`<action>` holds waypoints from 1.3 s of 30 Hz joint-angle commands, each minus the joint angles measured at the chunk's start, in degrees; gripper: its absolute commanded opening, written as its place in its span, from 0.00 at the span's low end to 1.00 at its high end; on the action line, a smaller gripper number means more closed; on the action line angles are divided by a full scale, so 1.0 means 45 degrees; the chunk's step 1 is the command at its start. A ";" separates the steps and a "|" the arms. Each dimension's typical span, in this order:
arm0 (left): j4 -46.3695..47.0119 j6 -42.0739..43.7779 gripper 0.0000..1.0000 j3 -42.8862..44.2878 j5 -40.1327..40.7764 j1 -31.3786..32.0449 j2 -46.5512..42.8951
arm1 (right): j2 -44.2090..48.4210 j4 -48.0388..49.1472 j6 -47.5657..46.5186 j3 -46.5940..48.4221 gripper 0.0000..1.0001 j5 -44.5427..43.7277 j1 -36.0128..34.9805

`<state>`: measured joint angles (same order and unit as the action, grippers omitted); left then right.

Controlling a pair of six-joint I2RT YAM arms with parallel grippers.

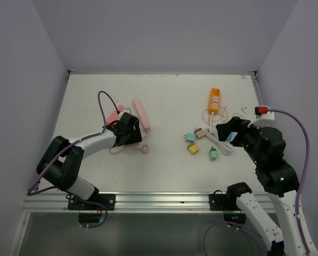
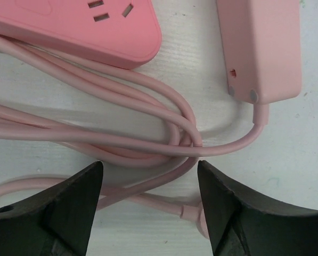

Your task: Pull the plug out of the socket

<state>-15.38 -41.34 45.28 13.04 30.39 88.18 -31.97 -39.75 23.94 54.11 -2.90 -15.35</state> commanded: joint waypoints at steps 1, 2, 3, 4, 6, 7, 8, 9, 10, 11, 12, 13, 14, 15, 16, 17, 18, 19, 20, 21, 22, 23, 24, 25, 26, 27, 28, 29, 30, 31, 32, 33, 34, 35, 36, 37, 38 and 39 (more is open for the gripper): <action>0.0157 0.0281 0.77 0.0251 0.0052 -0.0055 -0.1290 | 0.0306 -0.1166 -0.0730 0.1585 0.94 -0.1503 0.0014; -0.0212 0.0281 0.79 0.0270 0.0071 -0.0055 -0.1566 | 0.0345 -0.1303 -0.0982 0.1822 0.94 -0.1679 0.0033; -0.0390 0.0339 0.80 0.0290 0.0110 -0.0055 -0.1839 | 0.0384 -0.1517 -0.1120 0.2056 0.96 -0.2145 0.0033; -0.0778 0.0359 0.82 0.0348 0.0169 -0.0055 -0.2441 | 0.0481 -0.1616 -0.1238 0.2426 0.96 -0.2343 0.0033; -0.1248 0.0456 0.87 0.0485 0.0383 -0.0055 -0.3418 | 0.0619 -0.1888 -0.1550 0.2740 0.99 -0.2927 0.0033; -0.1773 0.0553 0.91 0.0698 0.0461 -0.0074 -0.3753 | 0.0658 -0.1987 -0.1667 0.3032 0.99 -0.3143 0.0033; -0.2068 0.0632 0.92 0.0855 0.0597 -0.0055 -0.4085 | 0.0794 -0.2065 -0.1881 0.3170 0.99 -0.3300 0.0033; -0.2381 0.0787 0.95 0.1011 0.0908 -0.0055 -0.4417 | 0.0872 -0.2220 -0.1961 0.3288 0.99 -0.3650 0.0033; -0.2925 0.0905 0.98 0.1380 0.1085 -0.0055 -0.5116 | 0.0950 -0.2280 -0.2058 0.3482 0.99 -0.3808 0.0014; -0.3221 0.0983 1.00 0.1558 0.1454 -0.0055 -0.5471 | 0.1106 -0.2319 -0.2233 0.3561 0.99 -0.3945 0.0014; -0.3436 0.1235 1.00 0.1714 0.1613 -0.0055 -0.6210 | 0.1243 -0.2397 -0.2293 0.3620 0.99 -0.4082 0.0014; -0.3922 0.1373 1.00 0.2083 0.1827 -0.0055 -0.6565 | 0.1341 -0.2456 -0.2371 0.3698 0.99 -0.4315 -0.0006; -0.4178 0.1471 0.99 0.2280 0.2042 -0.0055 -0.6936 | 0.1516 -0.2495 -0.2449 0.3757 0.99 -0.4395 -0.0006; -0.4413 0.1820 1.00 0.2476 0.2354 -0.0055 -0.7597 | 0.1634 -0.2592 -0.2527 0.3777 0.99 -0.4473 -0.0025; -0.4821 0.2037 1.00 0.2845 0.2511 -0.0055 -0.7952 | 0.1731 -0.2632 -0.2567 0.3777 0.99 -0.4667 -0.0045; -0.5019 0.2232 1.00 0.3023 0.2706 -0.0055 -0.8284 | 0.1868 -0.2671 -0.2644 0.3738 0.99 -0.4785 -0.0064; -0.5195 0.2621 0.99 0.3160 0.3114 -0.0055 -0.8964 | 0.2120 -0.2691 -0.2684 0.3699 0.99 -0.4863 -0.0122; -0.5428 0.2818 0.99 0.3335 0.3331 -0.0055 -0.9319 | 0.2316 -0.2710 -0.2704 0.3544 0.99 -0.4922 -0.0142; -0.5469 0.2994 1.00 0.3356 0.3565 -0.0055 -0.9709 | 0.2492 -0.2710 -0.2762 0.3427 0.99 -0.4981 -0.0181; -0.5547 0.3305 1.00 0.3356 0.4070 -0.0055 -1.0506 | 0.2823 -0.2768 -0.2762 0.3309 0.99 -0.5001 -0.0182; -0.5567 0.3444 0.99 0.3298 0.4327 -0.0055 -1.0862 | 0.2961 -0.2827 -0.2743 0.3154 0.99 -0.4982 -0.0182; -0.5567 0.3580 0.99 0.3240 0.4561 -0.0055 -1.1252 | 0.3098 -0.2886 -0.2743 0.3075 0.99 -0.4981 -0.0201; -0.5567 0.3910 1.00 0.3162 0.4970 -0.0055 -1.1991 | 0.3254 -0.2963 -0.2743 0.2977 0.99 -0.4962 -0.0201; -0.5529 0.4030 0.99 0.2929 0.5167 -0.0055 -1.2327 | 0.3604 -0.2984 -0.2743 0.2783 0.99 -0.4981 -0.0201; -0.5470 0.4147 0.99 0.2811 0.5324 -0.0055 -1.2659 | 0.3839 -0.2984 -0.2743 0.2684 0.99 -0.5039 -0.0182; -0.5431 0.4322 1.00 0.2674 0.5557 -0.0055 -1.3320 | 0.4016 -0.2964 -0.2762 0.2606 0.99 -0.5175 -0.0220; -0.5276 0.4363 0.99 0.2325 0.5695 -0.0055 -1.3655 | 0.4462 -0.2945 -0.2762 0.2489 0.99 -0.5273 -0.0221; -0.5216 0.4382 0.99 0.2128 0.5832 -0.0055 -1.3987 | 0.4679 -0.2925 -0.2782 0.2430 0.99 -0.5352 -0.0201; -0.5158 0.4421 0.99 0.1720 0.5891 -0.0035 -1.4590 | 0.4875 -0.2829 -0.2840 0.2371 0.99 -0.5527 -0.0201; -0.4983 0.4422 0.99 0.1523 0.5930 -0.0035 -1.4847 | 0.5302 -0.2750 -0.2898 0.2293 0.99 -0.5567 -0.0201; -0.4885 0.4441 0.99 0.1308 0.6028 -0.0054 -1.5101 | 0.5442 -0.2691 -0.3034 0.2273 0.99 -0.5587 -0.0201; -0.4806 0.4402 0.99 0.1112 0.6106 -0.0055 -1.5548 | 0.5598 -0.2633 -0.3094 0.2273 0.99 -0.5626 -0.0201; -0.4690 0.4383 1.00 0.0782 0.6184 -0.0055 -1.5727 | 0.5716 -0.2613 -0.3152 0.2273 0.99 -0.5645 -0.0201; -0.4650 0.4344 1.00 0.0643 0.6262 -0.0035 -1.5883 | 0.5910 -0.2593 -0.3250 0.2254 0.99 -0.5665 -0.0201; -0.4649 0.4266 1.00 0.0429 0.6263 -0.0054 -1.6136 | 0.5989 -0.2574 -0.3270 0.2234 0.99 -0.5665 -0.0201; -0.4533 0.4227 1.00 0.0311 0.6302 -0.0055 -1.6236 | 0.6068 -0.2554 -0.3290 0.2176 0.99 -0.5665 -0.0201; -0.4397 0.4246 0.99 0.0155 0.6457 -0.0035 -1.6372 | 0.6223 -0.2535 -0.3328 0.2137 0.99 -0.5665 -0.0201; -0.4299 0.4246 1.00 -0.0156 0.6574 -0.0054 -1.6644 | 0.6302 -0.2477 -0.3329 0.1982 0.99 -0.5684 -0.0201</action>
<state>-37.63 -23.31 46.92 39.64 30.39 15.35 -4.38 -52.58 11.03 64.31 -27.55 -16.12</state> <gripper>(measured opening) 0.994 0.987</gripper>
